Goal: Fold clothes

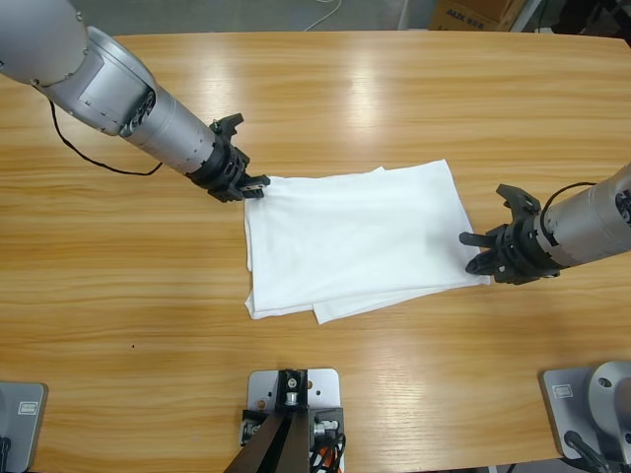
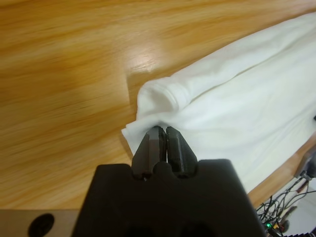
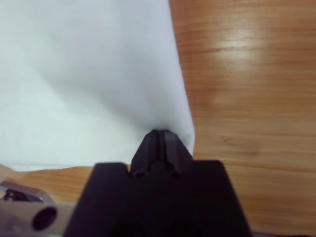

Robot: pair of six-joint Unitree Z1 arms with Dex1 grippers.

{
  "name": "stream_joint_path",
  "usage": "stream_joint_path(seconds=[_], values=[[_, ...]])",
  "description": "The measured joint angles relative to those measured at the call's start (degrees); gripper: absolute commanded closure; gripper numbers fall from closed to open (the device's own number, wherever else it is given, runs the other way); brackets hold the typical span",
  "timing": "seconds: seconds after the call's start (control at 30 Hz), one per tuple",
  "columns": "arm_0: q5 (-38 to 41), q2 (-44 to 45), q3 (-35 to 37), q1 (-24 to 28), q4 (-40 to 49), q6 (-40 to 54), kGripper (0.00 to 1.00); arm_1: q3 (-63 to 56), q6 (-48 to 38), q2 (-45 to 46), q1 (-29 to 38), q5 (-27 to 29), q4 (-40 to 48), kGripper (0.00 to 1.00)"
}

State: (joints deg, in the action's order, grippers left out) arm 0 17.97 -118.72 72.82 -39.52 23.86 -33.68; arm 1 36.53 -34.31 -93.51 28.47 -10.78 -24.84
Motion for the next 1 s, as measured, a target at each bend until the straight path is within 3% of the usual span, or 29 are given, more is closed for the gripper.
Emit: stream_joint_path(seconds=[0.4,0.67,1.0], values=[[-1.0,-2.8,4.5,-0.8,2.7,0.0,1.0,3.4,-2.9,-1.5,1.1,3.2,-7.0,1.0],[-9.0,-2.4,6.8,-1.2,9.8,0.3,1.0,3.6,-2.9,-1.7,1.2,3.3,-7.3,1.0],[-7.4,9.2,9.4,-5.7,10.1,1.8,1.0,3.7,-2.9,-1.7,1.4,3.3,-7.3,1.0]])
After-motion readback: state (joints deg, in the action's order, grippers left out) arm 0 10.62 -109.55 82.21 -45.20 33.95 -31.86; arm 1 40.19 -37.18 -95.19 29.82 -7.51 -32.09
